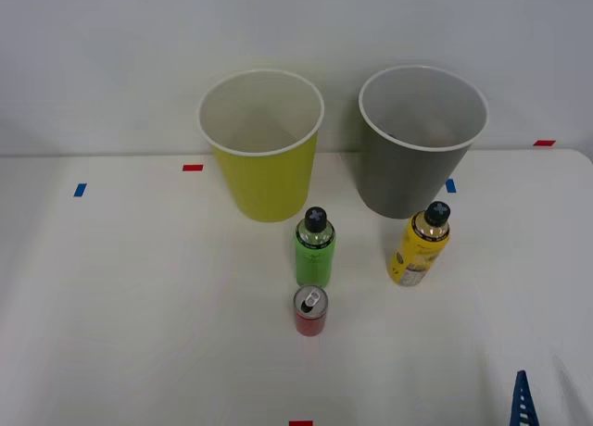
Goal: Put cans in the gray bin, plastic bottles in the light green bin
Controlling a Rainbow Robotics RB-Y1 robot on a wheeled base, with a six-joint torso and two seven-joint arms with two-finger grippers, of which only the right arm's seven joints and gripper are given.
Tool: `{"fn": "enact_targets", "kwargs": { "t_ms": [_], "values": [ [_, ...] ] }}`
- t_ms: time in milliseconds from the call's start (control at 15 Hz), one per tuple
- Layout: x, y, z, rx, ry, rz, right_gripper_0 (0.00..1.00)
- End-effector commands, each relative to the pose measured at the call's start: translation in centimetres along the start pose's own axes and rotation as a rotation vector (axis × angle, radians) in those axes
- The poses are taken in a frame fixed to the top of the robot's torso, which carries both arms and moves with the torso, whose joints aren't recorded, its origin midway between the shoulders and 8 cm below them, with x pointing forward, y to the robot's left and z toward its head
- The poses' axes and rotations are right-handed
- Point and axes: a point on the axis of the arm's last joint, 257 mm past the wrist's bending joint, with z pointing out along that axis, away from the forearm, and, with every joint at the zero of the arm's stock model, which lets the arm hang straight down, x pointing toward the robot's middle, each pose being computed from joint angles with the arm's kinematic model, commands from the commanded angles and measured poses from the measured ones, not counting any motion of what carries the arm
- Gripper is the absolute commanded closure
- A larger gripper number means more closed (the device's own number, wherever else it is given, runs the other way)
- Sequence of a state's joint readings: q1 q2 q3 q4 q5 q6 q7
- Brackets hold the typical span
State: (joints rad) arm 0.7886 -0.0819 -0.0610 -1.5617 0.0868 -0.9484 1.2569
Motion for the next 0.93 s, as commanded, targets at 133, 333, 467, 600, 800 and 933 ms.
{"fn": "enact_targets", "kwargs": {
  "t_ms": [133, 333, 467, 600, 800, 933],
  "values": [
    [0.3, 0.3, 0.6, -0.049, 0.013, -0.075, 0.00],
    [0.7, -0.2, 0.3, -0.056, 0.037, -0.162, 0.00],
    [0.9, -0.6, 0.0, -0.048, 0.048, -0.192, 0.00],
    [0.8, -1.1, 0.0, -0.045, 0.049, -0.196, 0.00],
    [0.5, -1.5, 0.3, -0.070, 0.046, -0.205, 0.00],
    [0.5, -1.4, 0.4, -0.074, 0.046, -0.205, 0.00]
  ]
}}
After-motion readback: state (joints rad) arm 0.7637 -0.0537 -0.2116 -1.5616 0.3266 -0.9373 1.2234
